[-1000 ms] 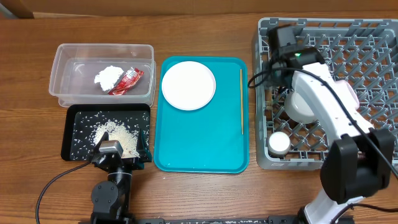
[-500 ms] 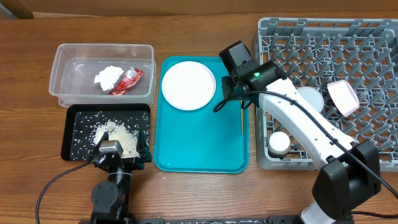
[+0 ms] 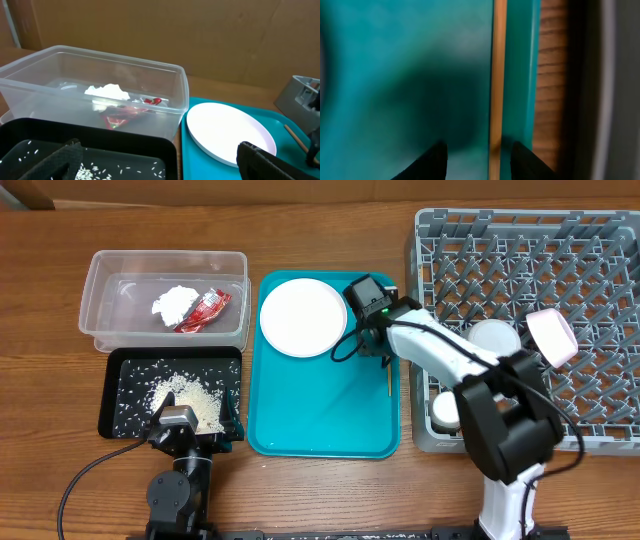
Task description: Sort waste into correct bins and load items into the dishwasher
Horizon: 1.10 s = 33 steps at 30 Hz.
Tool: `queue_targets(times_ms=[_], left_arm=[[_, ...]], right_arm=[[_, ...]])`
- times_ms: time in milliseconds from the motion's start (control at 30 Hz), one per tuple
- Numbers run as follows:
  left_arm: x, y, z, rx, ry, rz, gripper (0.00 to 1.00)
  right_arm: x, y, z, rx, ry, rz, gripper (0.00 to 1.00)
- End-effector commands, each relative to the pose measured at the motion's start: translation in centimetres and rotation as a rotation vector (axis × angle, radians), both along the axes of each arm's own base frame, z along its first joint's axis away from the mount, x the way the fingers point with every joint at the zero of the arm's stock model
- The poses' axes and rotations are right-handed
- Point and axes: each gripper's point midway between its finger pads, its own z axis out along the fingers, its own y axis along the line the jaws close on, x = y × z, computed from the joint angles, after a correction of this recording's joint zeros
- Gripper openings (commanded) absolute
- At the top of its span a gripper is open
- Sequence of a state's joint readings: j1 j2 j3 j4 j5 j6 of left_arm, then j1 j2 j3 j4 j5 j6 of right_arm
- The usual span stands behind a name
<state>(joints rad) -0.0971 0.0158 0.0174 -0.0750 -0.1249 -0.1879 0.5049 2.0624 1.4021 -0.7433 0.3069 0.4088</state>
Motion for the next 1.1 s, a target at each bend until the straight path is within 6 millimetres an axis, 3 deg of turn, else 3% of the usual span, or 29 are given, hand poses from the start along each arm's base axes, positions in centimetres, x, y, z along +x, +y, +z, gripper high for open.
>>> queue_targets(times_ms=[0,33,67,167,267,367,467,600,700,833,933,967,1067], left_arm=[[0.0,0.3,-0.1,-0.015,-0.006,0.017,1.0],[0.0,0.3,-0.1,-0.015,-0.006,0.018,1.0],[0.0,0.3,-0.1,-0.015,-0.006,0.017,1.0],[0.0,0.3,-0.1,-0.015,-0.006,0.017,1.0],[0.0,0.3,-0.1,-0.015,-0.006,0.017,1.0],[0.0,0.3,-0.1,-0.015,-0.006,0.018,1.0],[0.0,0.3,-0.1,-0.015,-0.006,0.017,1.0],[0.0,0.3,-0.1,-0.015,-0.006,0.017,1.0],[0.0,0.3,-0.1,-0.015,-0.006,0.017,1.0],[0.0,0.3,-0.1,-0.015,-0.006,0.018,1.0],[0.0,0.3,-0.1,-0.015,-0.006,0.017,1.0],[0.0,0.3,-0.1,-0.015,-0.006,0.017,1.0],[0.0,0.3,-0.1,-0.015,-0.006,0.017,1.0]], right_arm=[[0.0,-1.2,-1.8,-0.066,0.013,-0.025,0.43],[-0.2,-1.2,-2.3,-0.066,0.027,-0.023,0.43],[-0.7,-0.8,-3.1,-0.045,0.061,-0.016,0.29],[-1.7,-0.1,-3.6,-0.012,0.11,-0.004,0.06],[-2.3,0.1,-3.3,-0.021,0.129,0.007,0.04],[-2.4,0.1,-1.6,-0.021,0.128,0.009,0.04],[-1.8,0.5,2.2,0.005,0.079,0.011,0.04],[-0.6,0.8,9.7,0.08,-0.082,0.015,0.04],[0.3,-1.1,15.3,0.107,-0.232,-0.028,0.04],[0.4,-2.1,19.2,0.157,-0.297,0.065,0.04],[0.4,-2.5,19.5,0.159,-0.301,0.068,0.04],[0.0,-2.2,18.6,0.17,-0.267,0.077,0.04],[-1.1,-1.4,15.7,0.198,-0.165,0.078,0.22]])
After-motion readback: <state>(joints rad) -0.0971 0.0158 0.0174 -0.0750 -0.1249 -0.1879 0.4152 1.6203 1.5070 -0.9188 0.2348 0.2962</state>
